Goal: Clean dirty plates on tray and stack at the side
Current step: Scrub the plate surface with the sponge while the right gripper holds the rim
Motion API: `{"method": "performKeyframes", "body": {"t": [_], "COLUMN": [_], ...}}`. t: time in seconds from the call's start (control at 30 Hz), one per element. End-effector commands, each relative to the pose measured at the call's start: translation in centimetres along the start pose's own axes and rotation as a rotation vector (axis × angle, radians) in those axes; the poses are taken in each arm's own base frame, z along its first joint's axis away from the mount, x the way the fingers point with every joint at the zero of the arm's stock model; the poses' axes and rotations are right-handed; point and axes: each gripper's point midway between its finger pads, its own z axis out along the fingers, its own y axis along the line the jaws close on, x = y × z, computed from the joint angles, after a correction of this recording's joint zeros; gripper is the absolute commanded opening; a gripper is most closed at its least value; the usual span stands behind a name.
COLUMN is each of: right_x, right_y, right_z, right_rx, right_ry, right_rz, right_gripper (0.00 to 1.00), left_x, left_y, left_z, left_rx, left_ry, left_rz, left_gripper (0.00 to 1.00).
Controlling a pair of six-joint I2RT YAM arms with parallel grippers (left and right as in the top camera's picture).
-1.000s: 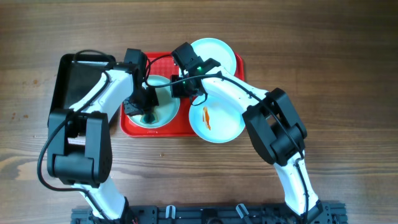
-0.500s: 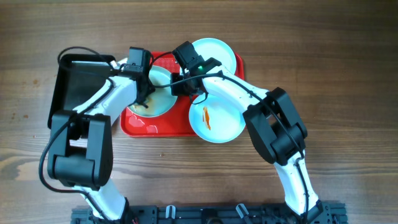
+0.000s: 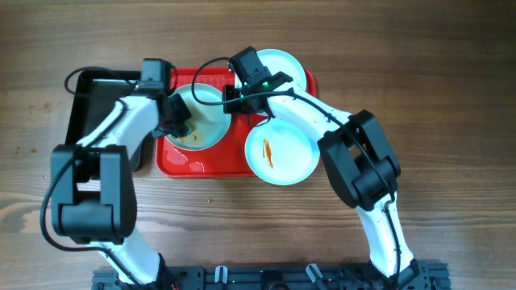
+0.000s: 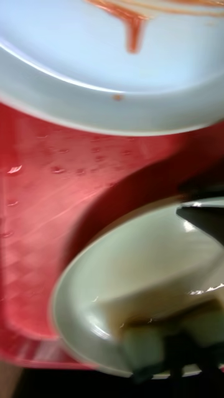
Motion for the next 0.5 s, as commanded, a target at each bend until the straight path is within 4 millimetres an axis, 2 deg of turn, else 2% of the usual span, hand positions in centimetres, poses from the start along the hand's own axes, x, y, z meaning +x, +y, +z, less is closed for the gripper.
{"method": "performKeyframes", "body": {"t": [0.0, 0.07, 0.17, 0.23, 0.3, 0.47], "right_x": [-0.4, -0.6, 0.3, 2.0, 2.4, 2.9], "right_y": [2.1, 2.4, 1.6, 1.4, 1.5, 1.3], "right_z": [0.3, 0.4, 1.6, 2.7, 2.6, 2.2], "right_rx": [-0.081, -0.084, -0.068, -0.098, -0.108, -0.090], "right_ry": [-0.013, -0.028, -0.002, 0.066, 0.089, 0.120], "right_rz": [-0.080, -0.113, -0.102, -0.082, -0.066, -0.048], "right_gripper": [0.19, 0.23, 0.24, 0.19, 0.13, 0.14], "left_x": [4.2, 4.1, 4.1, 3.9, 3.6, 0.6], "left_y": [-2.0, -1.8, -1.8, -1.8, -1.9, -2.5], "left_z": [0.6, 0.6, 0.6, 0.6, 0.7, 1.0], "left_rx": [0.230, 0.230, 0.230, 0.233, 0.233, 0.241], "left_ry": [0.229, 0.229, 0.229, 0.223, 0.209, 0.067], "left_rz": [0.046, 0.038, 0.037, 0.038, 0.041, 0.108], "left_gripper": [0.04, 0.04, 0.04, 0.04, 0.04, 0.04]}}
